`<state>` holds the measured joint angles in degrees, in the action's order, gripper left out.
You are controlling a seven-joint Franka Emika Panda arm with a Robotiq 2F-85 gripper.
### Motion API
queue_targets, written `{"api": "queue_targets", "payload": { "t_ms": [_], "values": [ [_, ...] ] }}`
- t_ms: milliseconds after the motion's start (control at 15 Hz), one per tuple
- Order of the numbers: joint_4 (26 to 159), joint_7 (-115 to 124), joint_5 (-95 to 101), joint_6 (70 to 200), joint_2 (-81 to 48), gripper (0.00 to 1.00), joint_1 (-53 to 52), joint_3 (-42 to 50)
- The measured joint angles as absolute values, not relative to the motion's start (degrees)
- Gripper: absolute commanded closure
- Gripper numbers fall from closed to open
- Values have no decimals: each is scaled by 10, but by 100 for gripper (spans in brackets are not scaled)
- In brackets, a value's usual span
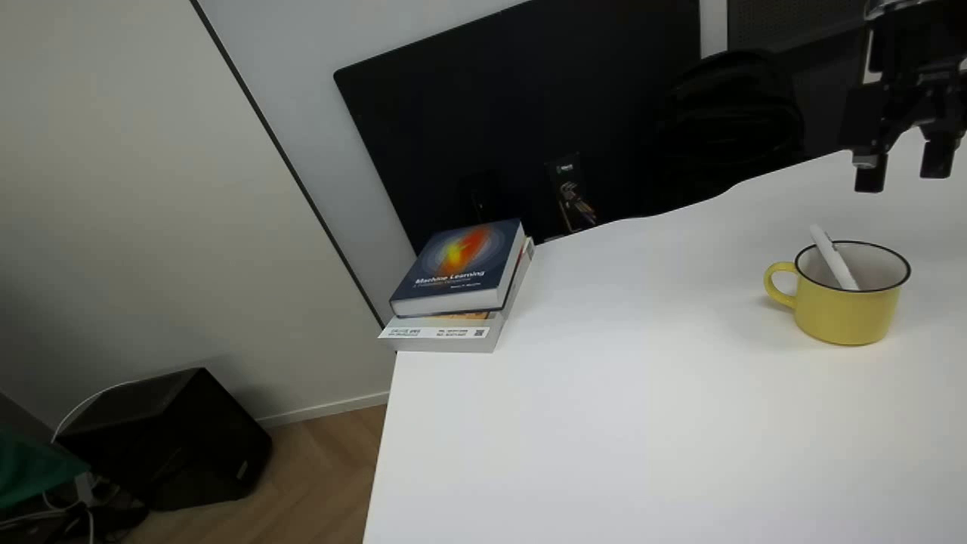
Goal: Take the marker out of the cup then put it back in
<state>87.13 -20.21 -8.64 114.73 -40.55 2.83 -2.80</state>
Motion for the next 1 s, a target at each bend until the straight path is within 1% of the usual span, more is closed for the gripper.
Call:
{"api": "queue_targets", "payload": {
  "t_ms": [467, 1000],
  "values": [
    [747, -202, -78, 1093, -498, 0, 15, -45],
    [667, -202, -76, 1056, -559, 0, 2, -48]
  ]
}}
